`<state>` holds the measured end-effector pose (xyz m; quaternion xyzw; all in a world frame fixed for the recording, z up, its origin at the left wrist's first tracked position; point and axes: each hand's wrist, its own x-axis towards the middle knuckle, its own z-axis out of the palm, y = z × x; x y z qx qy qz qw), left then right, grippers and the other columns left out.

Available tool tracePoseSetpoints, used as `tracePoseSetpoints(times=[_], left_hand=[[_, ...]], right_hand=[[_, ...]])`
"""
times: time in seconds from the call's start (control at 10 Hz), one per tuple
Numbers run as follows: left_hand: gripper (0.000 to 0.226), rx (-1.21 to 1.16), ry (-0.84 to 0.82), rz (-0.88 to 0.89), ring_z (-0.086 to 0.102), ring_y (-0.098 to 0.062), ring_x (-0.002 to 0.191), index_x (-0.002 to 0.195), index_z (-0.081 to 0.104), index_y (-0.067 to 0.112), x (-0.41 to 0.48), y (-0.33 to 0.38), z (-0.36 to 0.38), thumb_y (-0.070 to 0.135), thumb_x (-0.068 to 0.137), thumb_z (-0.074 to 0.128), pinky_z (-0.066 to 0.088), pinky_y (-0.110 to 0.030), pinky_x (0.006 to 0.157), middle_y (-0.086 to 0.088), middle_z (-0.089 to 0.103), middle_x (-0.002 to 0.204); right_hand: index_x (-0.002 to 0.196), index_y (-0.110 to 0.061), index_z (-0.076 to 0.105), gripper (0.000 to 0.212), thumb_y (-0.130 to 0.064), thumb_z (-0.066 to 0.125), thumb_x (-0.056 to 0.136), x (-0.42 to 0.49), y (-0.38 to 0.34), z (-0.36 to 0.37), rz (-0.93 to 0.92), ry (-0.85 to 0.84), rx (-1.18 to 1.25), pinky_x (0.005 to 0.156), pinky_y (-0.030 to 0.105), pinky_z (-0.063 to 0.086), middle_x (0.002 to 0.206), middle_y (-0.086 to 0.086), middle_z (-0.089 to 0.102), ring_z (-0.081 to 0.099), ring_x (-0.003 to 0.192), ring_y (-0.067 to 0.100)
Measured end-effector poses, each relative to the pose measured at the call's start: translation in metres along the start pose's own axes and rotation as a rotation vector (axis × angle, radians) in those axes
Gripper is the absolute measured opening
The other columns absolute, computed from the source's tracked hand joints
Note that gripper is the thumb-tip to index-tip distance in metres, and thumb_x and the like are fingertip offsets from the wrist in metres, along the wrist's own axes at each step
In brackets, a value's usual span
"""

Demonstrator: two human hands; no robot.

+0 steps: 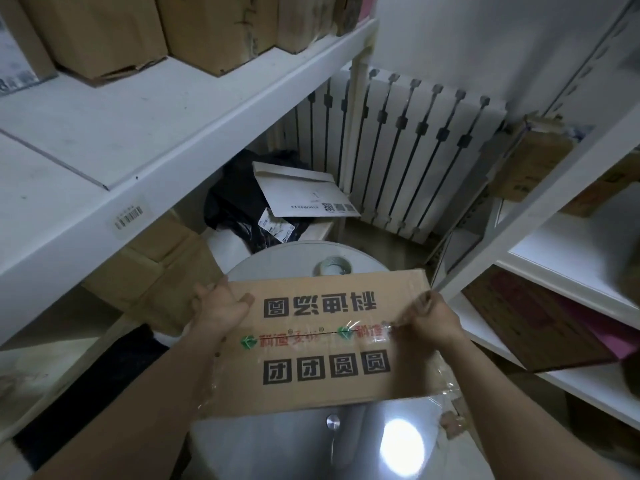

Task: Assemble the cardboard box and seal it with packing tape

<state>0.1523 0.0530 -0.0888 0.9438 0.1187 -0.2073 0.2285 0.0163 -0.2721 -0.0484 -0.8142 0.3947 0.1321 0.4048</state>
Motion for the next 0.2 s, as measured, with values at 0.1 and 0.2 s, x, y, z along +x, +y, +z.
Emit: tracePoseSetpoints(times=[0.1,0.2], left_hand=[[0.075,0.022,0.000,0.013,0.026,-0.039,0.136,0.148,0.033,0.019,0.011,0.005,0.000,0.054,0.086,0.055,0.033,-0.050,0.109,-0.016,0.039,0.144],[0.086,0.070,0.003,-0.025,0.020,-0.041,0.140,0.149,0.031,0.016,0.007,0.016,-0.001,0.067,0.081,0.044,0.029,-0.053,0.111,-0.019,0.031,0.149]], right_hand=[[0.131,-0.010,0.043,0.042,-0.011,0.056,0.091,0.013,-0.003,0.003,-0.021,0.028,-0.043,0.084,0.033,0.040,0.125,0.016,0.053,0.052,0.114,0.034],[0.129,-0.008,0.047,0.044,-0.012,0.060,0.087,0.015,0.001,0.007,-0.036,0.097,-0.072,0.094,0.039,0.045,0.131,0.017,0.051,0.050,0.118,0.035]])
